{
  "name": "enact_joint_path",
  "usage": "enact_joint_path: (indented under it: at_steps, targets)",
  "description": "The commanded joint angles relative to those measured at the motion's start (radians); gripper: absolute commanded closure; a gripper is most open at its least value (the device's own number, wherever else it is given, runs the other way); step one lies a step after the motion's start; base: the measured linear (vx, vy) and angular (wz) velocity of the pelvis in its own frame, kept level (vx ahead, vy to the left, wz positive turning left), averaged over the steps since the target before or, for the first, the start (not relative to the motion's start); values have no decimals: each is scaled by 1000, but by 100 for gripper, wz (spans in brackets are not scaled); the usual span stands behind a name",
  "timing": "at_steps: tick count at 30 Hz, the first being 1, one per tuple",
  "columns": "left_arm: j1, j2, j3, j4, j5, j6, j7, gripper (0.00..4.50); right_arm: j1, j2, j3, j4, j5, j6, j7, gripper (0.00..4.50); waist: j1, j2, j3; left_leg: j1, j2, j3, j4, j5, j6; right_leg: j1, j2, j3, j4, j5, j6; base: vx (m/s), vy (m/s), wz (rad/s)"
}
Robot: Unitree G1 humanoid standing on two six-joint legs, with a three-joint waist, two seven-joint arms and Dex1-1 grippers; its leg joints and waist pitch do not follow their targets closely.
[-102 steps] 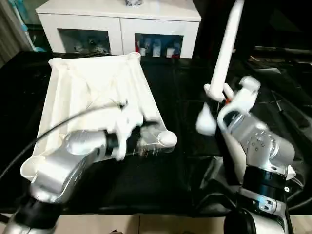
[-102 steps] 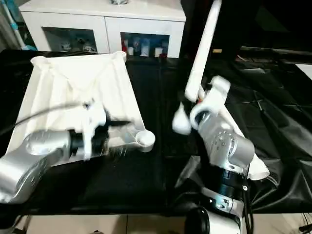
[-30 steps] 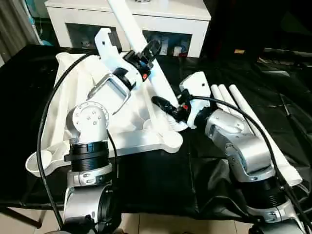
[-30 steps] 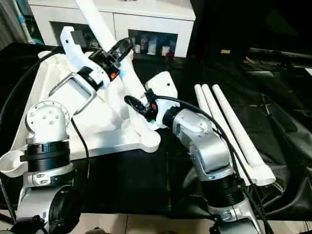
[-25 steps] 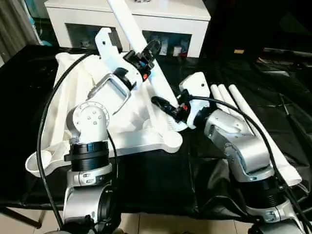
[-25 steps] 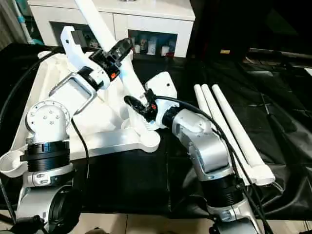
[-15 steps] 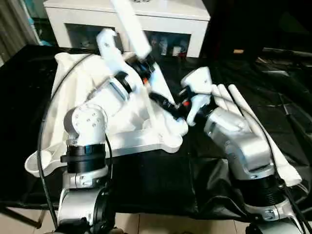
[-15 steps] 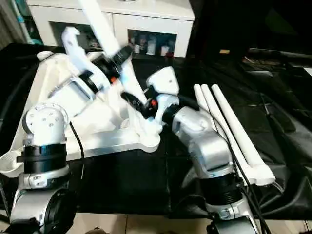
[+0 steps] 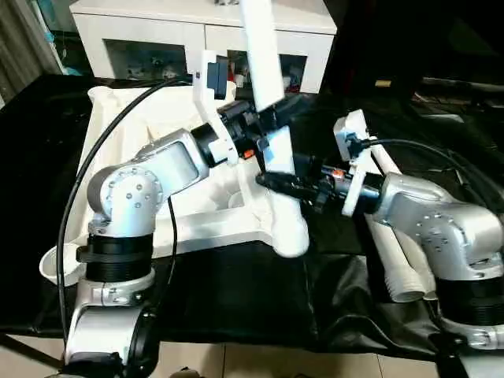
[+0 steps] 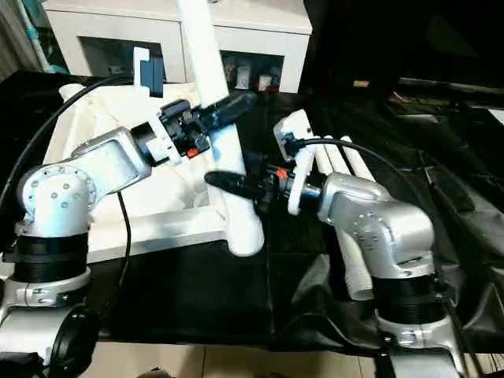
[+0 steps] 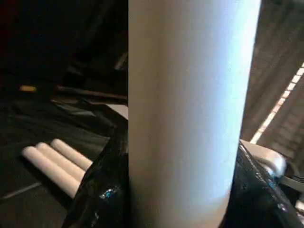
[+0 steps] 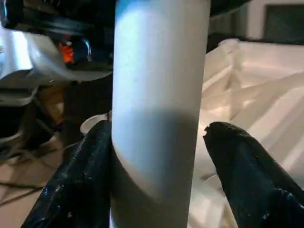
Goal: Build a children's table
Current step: Pick table leg
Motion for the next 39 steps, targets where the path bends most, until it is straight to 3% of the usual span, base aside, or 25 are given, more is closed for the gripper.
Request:
enact_joint_path:
  at_steps: [1, 4, 11, 20, 21, 24, 26, 31, 34, 36, 39]
  targets:
    - [-32, 11, -1, -42, -40, 13, -43, 269, -9, -31, -10, -9, 13, 35, 14, 133, 3, -11, -77, -4, 55, -13, -66, 23, 51, 68, -81, 53, -63, -127, -201, 0, 0, 0]
    - [-32, 16, -5, -46, -58, 15, -74, 269, 1, -52, -4, -16, 36, 68, 44, 133, 3, -11, -78, -5, 56, -13, -65, 27, 53, 68, -82, 53, -63, -114, -206, 0, 0, 0]
    - [-31, 20, -3, -39, -69, 15, -103, 269, 23, -51, -8, -10, 70, 112, 29, 206, 3, -12, -79, -6, 55, -13, -65, 32, 48, 69, -81, 53, -63, -120, -203, 0, 0, 0]
    - [-23, 30, -17, -40, -54, 3, -117, 270, 29, -46, -1, -19, 95, 120, 32, 262, 4, -13, -79, -6, 56, -13, -65, 31, 41, 69, -81, 53, -63, -126, -198, 0, 0, 0]
    - [-19, 34, -25, -44, -37, -3, -113, 214, 29, -44, 0, -20, 96, 119, 29, 266, 4, -13, -79, -6, 55, -13, -65, 30, 41, 69, -81, 52, -64, -127, -196, 0, 0, 0]
    - [-15, 32, -34, -36, -4, -2, -69, 190, 31, -31, 4, -18, 69, 83, -4, 266, 3, -13, -79, -6, 56, -13, -65, 37, 40, 68, -81, 53, -63, -120, -190, 0, 0, 0]
    - [-10, 21, -30, -36, 3, -4, -40, 178, 28, 2, -4, -9, 22, 7, -61, 267, 3, -10, -80, -7, 56, -13, -65, 33, 27, 67, -83, 53, -63, -125, -194, 0, 0, 0]
    - [-8, -6, -42, -11, 111, -68, 87, 138, 13, 52, 1, 11, -55, -77, -164, 268, 0, -9, -80, -7, 55, -13, -67, 26, 16, 68, -79, 53, -65, -117, -185, 0, 0, 0]
    - [-13, -41, -21, 26, 171, -124, 194, 121, 3, 78, 24, 25, -122, -129, -236, 268, -1, -7, -81, -8, 55, -15, -66, 32, 14, 70, -78, 54, -62, -92, -180, 0, 0, 0]
    - [-19, -65, 4, 59, 204, -166, 271, 121, -9, 89, 68, 40, -198, -175, -296, 268, -2, -7, -81, -9, 52, -15, -66, 31, 14, 71, -78, 52, -64, -91, -182, 0, 0, 0]
    - [-20, -70, 7, 70, 223, -183, 291, 121, -13, 95, 91, 49, -231, -195, -321, 268, 0, -7, -81, -8, 53, -15, -67, 23, 16, 72, -78, 53, -63, -87, -176, 0, 0, 0]
